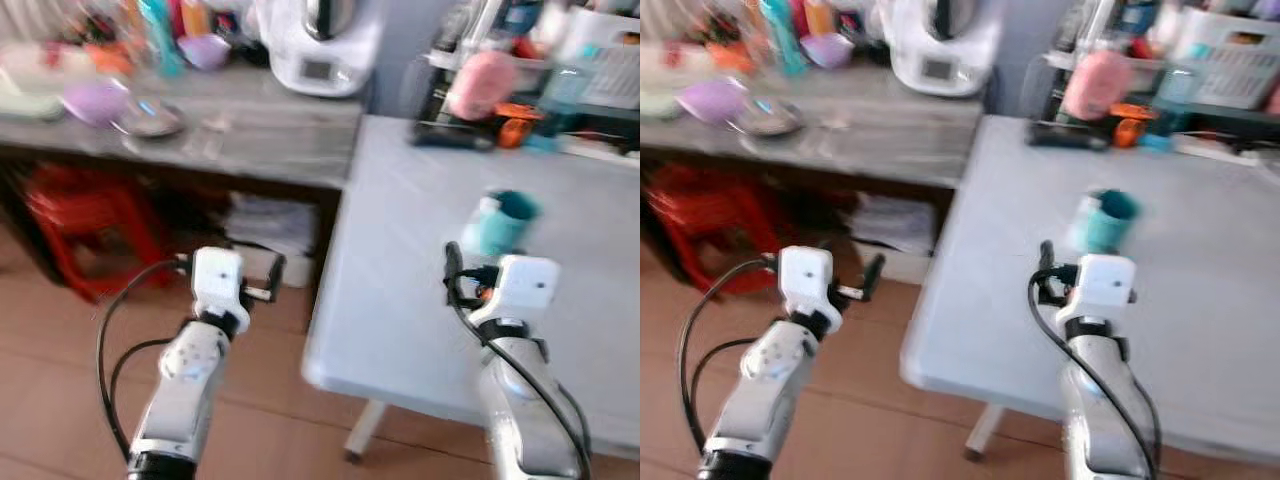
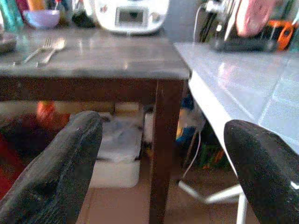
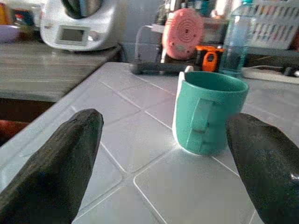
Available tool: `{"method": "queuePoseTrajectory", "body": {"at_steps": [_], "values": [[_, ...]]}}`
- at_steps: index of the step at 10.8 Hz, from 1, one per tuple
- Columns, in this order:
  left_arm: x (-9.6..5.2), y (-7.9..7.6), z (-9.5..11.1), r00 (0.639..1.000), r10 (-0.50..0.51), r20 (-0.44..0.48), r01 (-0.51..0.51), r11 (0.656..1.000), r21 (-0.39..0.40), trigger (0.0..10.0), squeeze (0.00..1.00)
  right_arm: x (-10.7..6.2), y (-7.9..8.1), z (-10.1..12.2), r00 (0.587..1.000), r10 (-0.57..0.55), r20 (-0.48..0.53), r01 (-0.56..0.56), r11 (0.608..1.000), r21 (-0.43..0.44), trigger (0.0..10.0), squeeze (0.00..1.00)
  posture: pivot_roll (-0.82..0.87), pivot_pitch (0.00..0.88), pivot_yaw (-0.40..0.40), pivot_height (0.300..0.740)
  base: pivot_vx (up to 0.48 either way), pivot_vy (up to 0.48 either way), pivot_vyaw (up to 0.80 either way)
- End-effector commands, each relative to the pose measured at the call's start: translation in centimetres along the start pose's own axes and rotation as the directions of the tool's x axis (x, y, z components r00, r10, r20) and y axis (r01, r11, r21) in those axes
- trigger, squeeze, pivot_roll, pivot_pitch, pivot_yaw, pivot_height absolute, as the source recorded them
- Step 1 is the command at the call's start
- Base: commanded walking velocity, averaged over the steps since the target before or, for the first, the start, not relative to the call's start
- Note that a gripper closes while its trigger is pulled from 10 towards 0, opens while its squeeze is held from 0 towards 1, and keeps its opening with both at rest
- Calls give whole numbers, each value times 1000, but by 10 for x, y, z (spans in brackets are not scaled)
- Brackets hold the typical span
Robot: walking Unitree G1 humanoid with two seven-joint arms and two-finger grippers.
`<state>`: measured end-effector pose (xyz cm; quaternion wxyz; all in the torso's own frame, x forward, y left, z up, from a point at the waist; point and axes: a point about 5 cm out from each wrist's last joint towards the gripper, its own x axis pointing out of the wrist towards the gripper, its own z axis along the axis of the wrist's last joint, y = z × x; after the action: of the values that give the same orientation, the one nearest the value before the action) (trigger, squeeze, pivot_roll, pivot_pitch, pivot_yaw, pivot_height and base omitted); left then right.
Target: Setting the table
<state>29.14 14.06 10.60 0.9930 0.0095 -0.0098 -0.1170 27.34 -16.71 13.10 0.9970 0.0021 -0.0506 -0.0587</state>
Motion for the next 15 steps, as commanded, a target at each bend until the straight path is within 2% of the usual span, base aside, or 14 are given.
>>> {"method": "queuePoseTrajectory", "body": {"at_steps": [1, 2, 6, 9, 12, 13, 15], "values": [[2, 0, 4, 1000, -9, 12, 9, 1000, -1, 10000, 0, 3, -1, 4, 1000, 0, 17, 0, 1000, -3, 10000, 0, 63, 43, -7, 740, 0, -480, 0], [1, 0, 4, 1000, -7, 20, 7, 1000, -24, 10000, 0, 3, 0, 4, 1000, 2, 17, -2, 1000, -4, 10000, 0, 63, 43, -8, 740, 0, 0, 0], [1, -4, 4, 998, -52, 23, 53, 998, -20, 10000, 0, 5, 1, 5, 1000, 8, 21, -7, 1000, -6, 10000, 0, 61, 42, -9, 740, 0, 0, 0], [-3, -17, 2, 980, -198, 15, 199, 980, -32, 10000, 0, 18, 6, 5, 1000, 23, 12, -23, 1000, -8, 10000, 0, 64, 60, -8, 740, 0, 0, 0], [-14, -31, 3, 931, -364, 18, 365, 929, -68, 10000, 0, 36, 27, 0, 994, 101, -31, -101, 995, -15, 10000, 0, 72, 89, -9, 740, 0, 0, 0], [-20, -34, 2, 918, -397, 8, 396, 915, -73, 10000, 0, 41, 35, -1, 991, 128, -35, -128, 992, -14, 10000, 0, 79, 101, -12, 740, 0, 0, 0], [-30, -34, 0, 912, -410, -16, 408, 910, -76, 10000, 0, 50, 50, -3, 985, 164, -57, -165, 986, -6, 10000, 0, 94, 130, -20, 740, 0, 0, 0]]}}
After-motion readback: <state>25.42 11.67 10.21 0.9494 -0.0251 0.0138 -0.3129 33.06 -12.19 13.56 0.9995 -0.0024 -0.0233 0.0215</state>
